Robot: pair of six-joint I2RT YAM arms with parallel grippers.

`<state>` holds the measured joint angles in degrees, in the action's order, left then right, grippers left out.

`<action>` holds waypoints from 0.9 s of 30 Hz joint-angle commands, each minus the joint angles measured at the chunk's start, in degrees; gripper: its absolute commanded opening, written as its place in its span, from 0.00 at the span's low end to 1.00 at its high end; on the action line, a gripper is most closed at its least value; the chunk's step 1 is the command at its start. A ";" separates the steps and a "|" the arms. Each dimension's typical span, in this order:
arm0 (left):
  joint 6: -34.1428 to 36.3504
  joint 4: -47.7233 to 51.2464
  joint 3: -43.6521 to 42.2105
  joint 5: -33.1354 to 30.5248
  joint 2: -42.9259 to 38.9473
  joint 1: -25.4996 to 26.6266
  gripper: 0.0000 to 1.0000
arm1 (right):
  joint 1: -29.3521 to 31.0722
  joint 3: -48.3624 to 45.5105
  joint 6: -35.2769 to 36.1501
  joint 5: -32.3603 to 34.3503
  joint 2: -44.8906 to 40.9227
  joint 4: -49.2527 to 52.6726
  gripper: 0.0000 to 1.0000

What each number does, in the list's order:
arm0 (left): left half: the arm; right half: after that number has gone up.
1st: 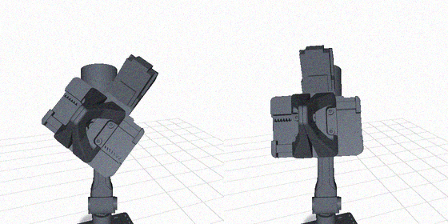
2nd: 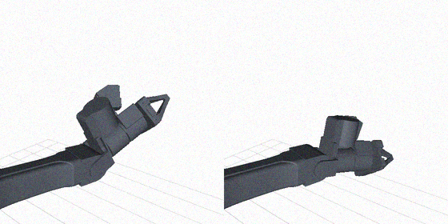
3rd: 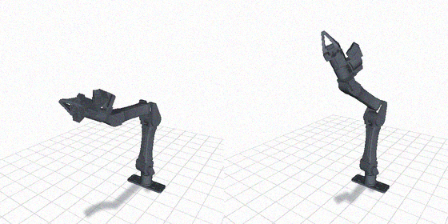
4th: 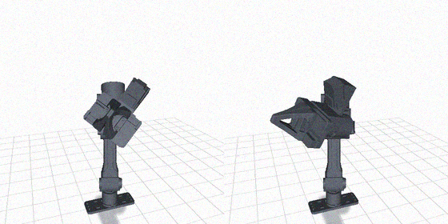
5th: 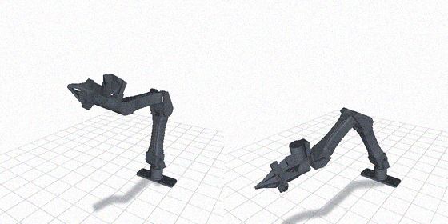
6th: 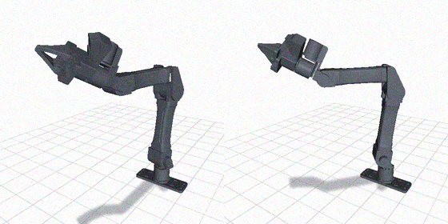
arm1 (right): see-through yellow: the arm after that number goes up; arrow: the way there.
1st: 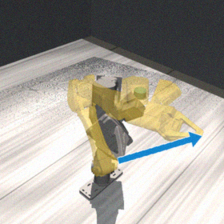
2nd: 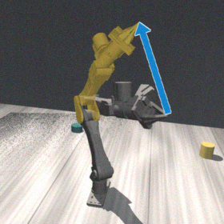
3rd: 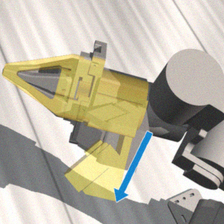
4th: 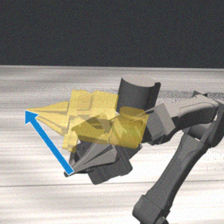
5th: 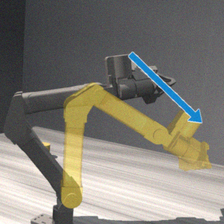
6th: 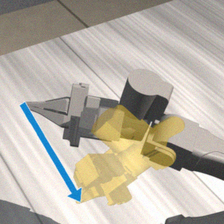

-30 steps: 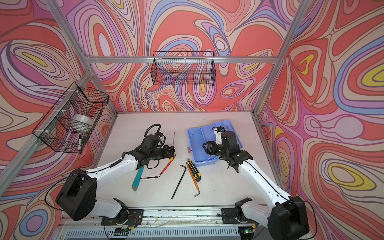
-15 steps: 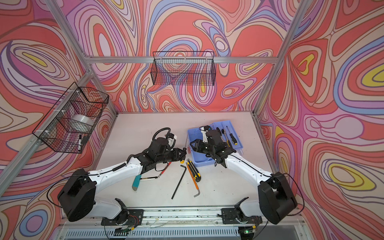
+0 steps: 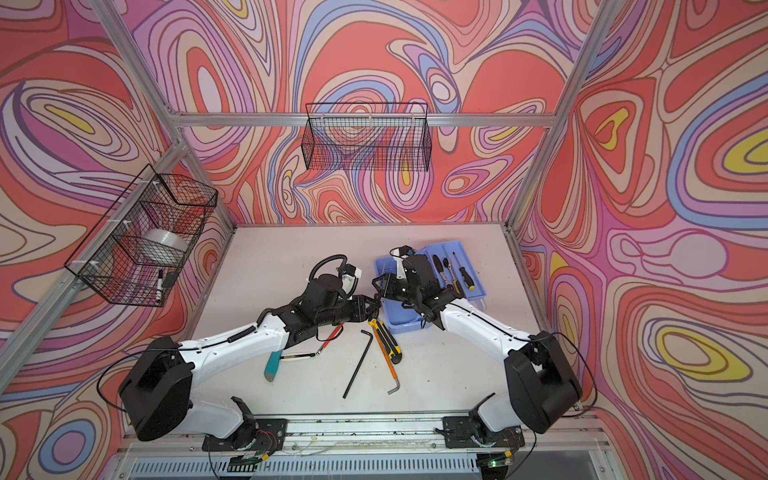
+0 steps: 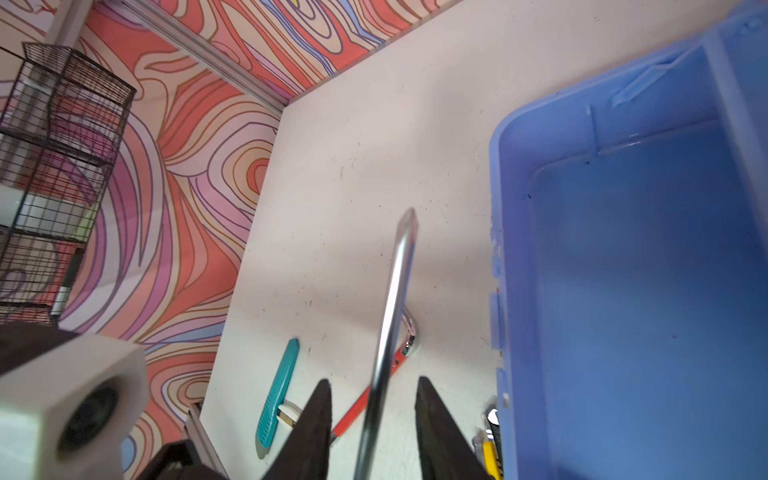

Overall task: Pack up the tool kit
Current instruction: 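Lift the black screwdriver with the left gripper and let the right gripper grasp its shaft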

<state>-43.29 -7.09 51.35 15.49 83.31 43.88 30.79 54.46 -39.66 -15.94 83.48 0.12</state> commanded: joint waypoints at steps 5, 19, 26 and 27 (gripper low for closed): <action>0.05 -1.87 1.82 -0.22 0.63 0.16 0.06 | 0.42 1.78 -1.30 -1.35 1.31 -1.64 0.15; -0.38 -0.79 2.45 -1.44 0.64 0.16 0.41 | 0.37 6.00 5.81 2.23 -1.94 11.46 0.00; 2.03 3.86 1.32 -8.20 -4.37 -0.01 0.85 | -2.58 11.18 12.77 4.54 -3.90 21.06 0.00; 2.19 4.73 1.00 -9.24 -5.15 -0.15 0.89 | -3.80 12.04 13.70 4.74 -4.19 22.59 0.00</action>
<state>-42.57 -5.45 52.05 10.79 81.21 44.05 29.19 64.14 -30.41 -13.06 81.38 17.45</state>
